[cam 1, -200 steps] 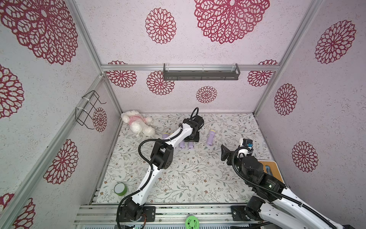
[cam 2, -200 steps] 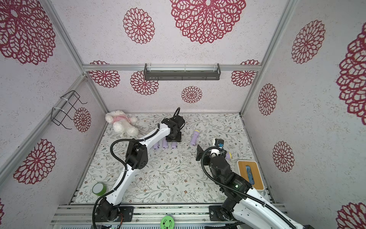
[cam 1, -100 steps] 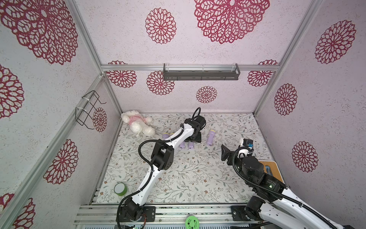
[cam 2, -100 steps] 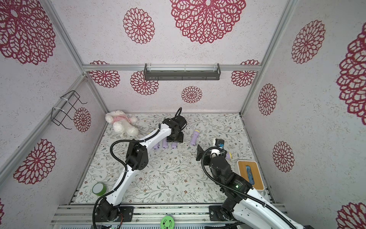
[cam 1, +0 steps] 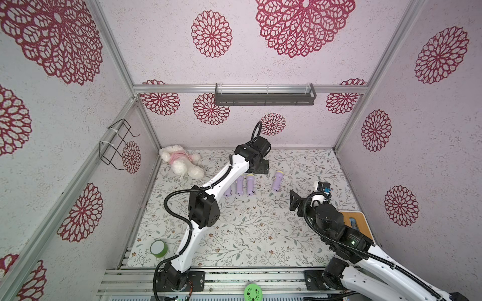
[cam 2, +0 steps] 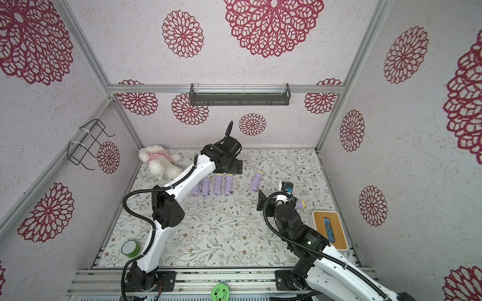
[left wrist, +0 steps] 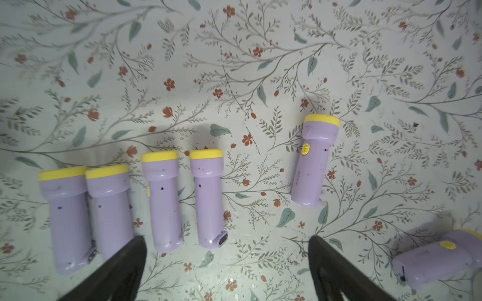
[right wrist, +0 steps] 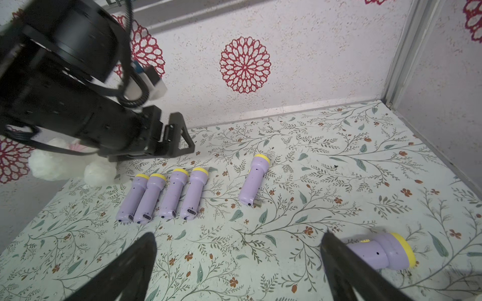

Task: Close the plug at the bottom of the flashlight
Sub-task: Place the flashlight at the center of the board, then pick up the flashlight from the center of the board.

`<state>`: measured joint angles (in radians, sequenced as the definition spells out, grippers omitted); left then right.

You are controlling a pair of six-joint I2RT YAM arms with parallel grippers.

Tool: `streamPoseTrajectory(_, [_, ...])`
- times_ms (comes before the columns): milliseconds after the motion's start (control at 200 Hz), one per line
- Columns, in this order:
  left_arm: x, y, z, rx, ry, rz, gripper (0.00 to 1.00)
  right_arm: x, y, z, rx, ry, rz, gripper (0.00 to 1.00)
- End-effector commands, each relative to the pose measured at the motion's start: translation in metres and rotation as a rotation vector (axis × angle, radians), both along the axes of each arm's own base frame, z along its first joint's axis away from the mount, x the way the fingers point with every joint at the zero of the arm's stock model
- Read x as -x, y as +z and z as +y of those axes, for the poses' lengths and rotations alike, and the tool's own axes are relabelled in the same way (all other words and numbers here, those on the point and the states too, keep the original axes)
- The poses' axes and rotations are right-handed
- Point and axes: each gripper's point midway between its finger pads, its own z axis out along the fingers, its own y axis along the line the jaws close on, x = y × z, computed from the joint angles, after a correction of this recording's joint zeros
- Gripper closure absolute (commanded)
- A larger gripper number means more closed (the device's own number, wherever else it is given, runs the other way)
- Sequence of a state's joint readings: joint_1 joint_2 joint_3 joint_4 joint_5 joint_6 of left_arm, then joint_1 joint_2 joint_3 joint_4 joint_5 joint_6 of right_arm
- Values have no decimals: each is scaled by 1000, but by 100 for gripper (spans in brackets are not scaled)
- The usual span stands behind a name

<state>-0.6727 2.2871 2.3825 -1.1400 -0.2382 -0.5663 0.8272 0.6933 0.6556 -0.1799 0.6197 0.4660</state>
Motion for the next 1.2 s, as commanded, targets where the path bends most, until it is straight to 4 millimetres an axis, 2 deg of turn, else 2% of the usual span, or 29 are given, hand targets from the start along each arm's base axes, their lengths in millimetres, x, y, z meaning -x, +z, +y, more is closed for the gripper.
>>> streamPoseTrajectory(0, [1, 62, 20, -32, -23, -184, 3, -7, 19, 4, -43, -21, -8, 1])
streamPoseTrajectory(100, [9, 81, 35, -61, -46, -272, 3, -17, 12, 8, -22, -34, 57, 1])
streamPoseTrajectory(110, [9, 78, 36, -70, -49, -273, 3, -18, 12, 8, -23, -33, 65, 1])
streamPoseTrajectory(125, [13, 90, 41, -63, -49, -301, 3, -20, 11, 10, -26, -31, 77, 1])
streamPoseTrajectory(150, [16, 97, 45, -65, -50, -324, 3, -23, 7, 10, -28, -34, 101, 1])
streamPoseTrajectory(160, [17, 93, 46, -75, -53, -322, 3, -24, 7, 11, -34, -30, 109, 1])
streamPoseTrajectory(285, [32, 101, 71, -113, -28, -381, 3, -47, -8, 14, -113, -17, 237, 1])
streamPoseTrajectory(440, [57, 88, 97, -188, -19, -380, 3, -76, -20, 13, -111, -66, 295, 1])
streamPoseTrajectory(631, [88, 67, 122, -263, -44, -431, 3, -117, -47, 22, -115, -86, 397, 1])
streamPoseTrajectory(721, [104, 60, 120, -264, -105, -455, 3, -137, -60, 22, -102, -110, 419, 1])
streamPoseTrajectory(886, [122, 55, 101, -279, -219, -526, 3, -169, -92, 24, -88, -132, 502, 4])
streamPoseTrajectory(1196, [127, 37, 84, -392, -270, -482, 3, -196, -132, 31, -73, -128, 583, 10])
